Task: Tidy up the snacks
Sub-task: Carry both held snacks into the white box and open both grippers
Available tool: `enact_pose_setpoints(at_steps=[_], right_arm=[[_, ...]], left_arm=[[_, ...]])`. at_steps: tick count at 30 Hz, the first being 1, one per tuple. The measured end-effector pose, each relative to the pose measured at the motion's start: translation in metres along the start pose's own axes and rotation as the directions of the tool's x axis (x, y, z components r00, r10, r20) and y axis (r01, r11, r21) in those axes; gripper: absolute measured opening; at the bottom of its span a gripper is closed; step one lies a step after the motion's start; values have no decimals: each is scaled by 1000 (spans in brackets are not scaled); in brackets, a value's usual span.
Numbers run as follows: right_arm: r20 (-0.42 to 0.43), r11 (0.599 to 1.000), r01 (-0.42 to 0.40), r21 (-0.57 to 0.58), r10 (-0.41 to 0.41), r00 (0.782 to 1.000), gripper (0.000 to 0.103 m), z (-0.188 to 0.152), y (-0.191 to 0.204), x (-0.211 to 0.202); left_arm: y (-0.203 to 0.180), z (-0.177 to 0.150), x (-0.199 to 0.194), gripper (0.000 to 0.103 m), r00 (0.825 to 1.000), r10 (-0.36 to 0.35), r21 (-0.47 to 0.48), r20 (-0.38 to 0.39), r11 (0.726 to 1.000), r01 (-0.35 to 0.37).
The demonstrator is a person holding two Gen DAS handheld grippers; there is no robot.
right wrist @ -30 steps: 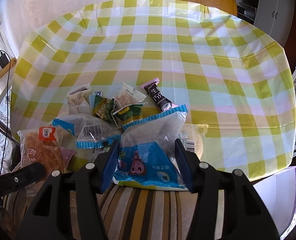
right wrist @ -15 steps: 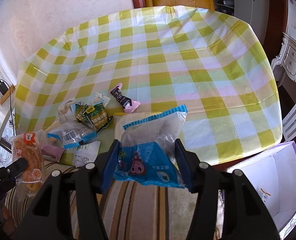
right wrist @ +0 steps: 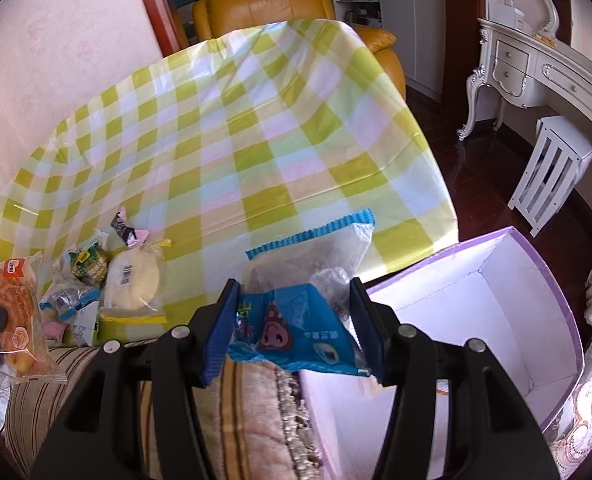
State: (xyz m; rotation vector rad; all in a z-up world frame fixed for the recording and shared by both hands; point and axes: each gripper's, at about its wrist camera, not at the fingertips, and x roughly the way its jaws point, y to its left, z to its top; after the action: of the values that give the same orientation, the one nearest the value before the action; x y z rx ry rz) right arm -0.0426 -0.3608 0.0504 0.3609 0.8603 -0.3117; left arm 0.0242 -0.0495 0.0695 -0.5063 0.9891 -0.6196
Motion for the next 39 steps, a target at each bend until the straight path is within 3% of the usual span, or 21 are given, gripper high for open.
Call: enact_pose_setpoints(at_steps=[4,10,18,24,29,33,34,39], right_arm=[[-7,997,50,53,-50,999,55,-5,-37,2],[-42,987,118,108,-114,993,55,-18,-79,12],[-88,973,179,142,-168,982,55,-34,-107,25],[-116,965,214,153,-197,974,58,-40,-115,32],[-100,957,243,156,-230,968,66,-40,-116,30],[-90,958,236,163,-224,970,73,-37,-114,27],[-87,959,226,169,-214,973,77,-36,-113,26],[-83,967,173,185,-160,984,78,-33,-101,23]], left_arm=[[-33,-4,41,42,993,-62,46,-96,997,67],[-79,-20,104,42,965,-87,126,-249,984,122],[-112,-50,177,42,911,-34,190,-411,974,122],[-125,-65,202,43,884,-9,228,-468,965,131],[-127,-67,203,56,887,-11,236,-462,962,135],[-126,-65,197,56,897,-10,243,-441,961,130],[-126,-64,196,57,901,-7,247,-434,961,127],[-122,-57,178,58,931,26,279,-365,957,83]])
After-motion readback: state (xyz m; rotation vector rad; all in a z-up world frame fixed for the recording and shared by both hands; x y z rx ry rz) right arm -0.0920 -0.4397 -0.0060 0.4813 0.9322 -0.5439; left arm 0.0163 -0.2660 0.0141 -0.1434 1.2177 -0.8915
